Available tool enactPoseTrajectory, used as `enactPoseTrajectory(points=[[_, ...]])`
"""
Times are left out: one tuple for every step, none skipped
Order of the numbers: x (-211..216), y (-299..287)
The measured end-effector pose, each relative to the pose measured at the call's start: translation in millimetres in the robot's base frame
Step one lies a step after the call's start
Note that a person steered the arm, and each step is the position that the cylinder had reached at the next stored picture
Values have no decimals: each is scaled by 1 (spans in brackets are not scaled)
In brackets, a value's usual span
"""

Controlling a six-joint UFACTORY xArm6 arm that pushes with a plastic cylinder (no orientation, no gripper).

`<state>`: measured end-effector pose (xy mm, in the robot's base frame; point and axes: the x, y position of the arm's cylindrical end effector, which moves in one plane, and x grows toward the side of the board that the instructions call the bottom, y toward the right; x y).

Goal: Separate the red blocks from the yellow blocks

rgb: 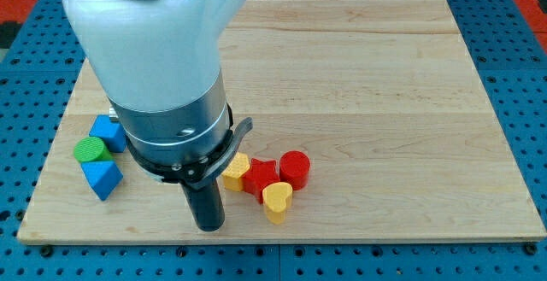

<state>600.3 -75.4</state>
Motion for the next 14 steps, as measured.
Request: enactPoseTrajectory(points=[[0, 0], [-2, 0], [-4, 0], [10, -3], [18, -17], [18, 33], [6, 74], [-6, 102], [-14, 114], [-8, 60], [-13, 16], [-21, 87], [-41, 92], [-25, 47]])
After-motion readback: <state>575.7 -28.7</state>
